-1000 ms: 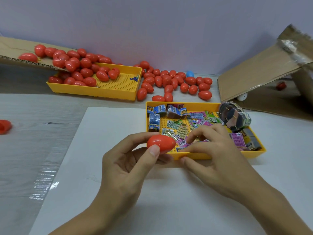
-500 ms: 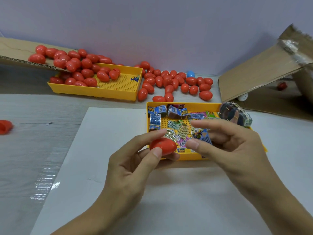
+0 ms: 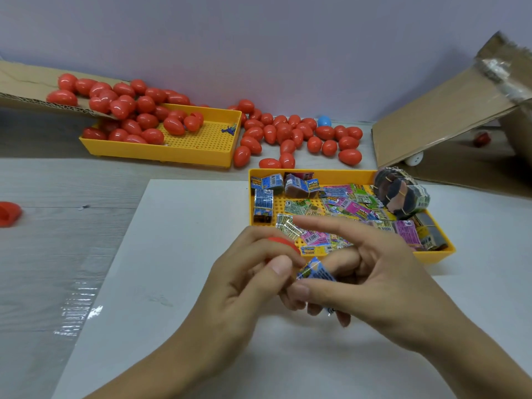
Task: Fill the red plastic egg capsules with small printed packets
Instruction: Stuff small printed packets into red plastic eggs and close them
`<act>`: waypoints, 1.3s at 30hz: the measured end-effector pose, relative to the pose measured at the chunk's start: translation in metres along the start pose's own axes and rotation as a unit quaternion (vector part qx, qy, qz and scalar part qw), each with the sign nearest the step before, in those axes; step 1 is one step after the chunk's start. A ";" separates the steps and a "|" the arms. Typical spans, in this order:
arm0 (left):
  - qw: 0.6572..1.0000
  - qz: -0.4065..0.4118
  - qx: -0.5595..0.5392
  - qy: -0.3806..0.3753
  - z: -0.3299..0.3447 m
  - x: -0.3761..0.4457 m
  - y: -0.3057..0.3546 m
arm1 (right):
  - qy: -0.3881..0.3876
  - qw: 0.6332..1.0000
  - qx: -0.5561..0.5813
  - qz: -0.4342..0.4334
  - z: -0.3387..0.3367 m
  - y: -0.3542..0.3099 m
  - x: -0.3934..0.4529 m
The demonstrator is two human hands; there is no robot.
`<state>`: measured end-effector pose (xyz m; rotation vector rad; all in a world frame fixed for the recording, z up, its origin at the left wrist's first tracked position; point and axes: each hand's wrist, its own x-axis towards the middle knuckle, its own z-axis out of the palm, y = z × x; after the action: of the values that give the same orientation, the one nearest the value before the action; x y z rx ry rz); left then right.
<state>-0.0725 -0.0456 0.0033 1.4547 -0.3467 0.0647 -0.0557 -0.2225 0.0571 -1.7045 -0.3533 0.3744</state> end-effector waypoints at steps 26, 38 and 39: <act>0.997 -0.027 -0.058 0.038 -0.003 0.002 0.000 | 0.046 0.997 0.031 -0.053 -0.008 0.003 0.003; 0.997 0.025 -0.025 0.074 0.000 0.002 0.001 | 0.072 0.985 -0.092 -0.124 -0.004 0.007 0.002; 0.996 0.029 -0.023 0.076 0.001 0.002 0.001 | 0.074 0.985 -0.091 -0.124 -0.004 0.007 0.002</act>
<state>-0.0708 -0.0464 0.0052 1.3860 -0.2628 0.2121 -0.0516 -0.2267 0.0505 -1.8292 -0.4957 0.0332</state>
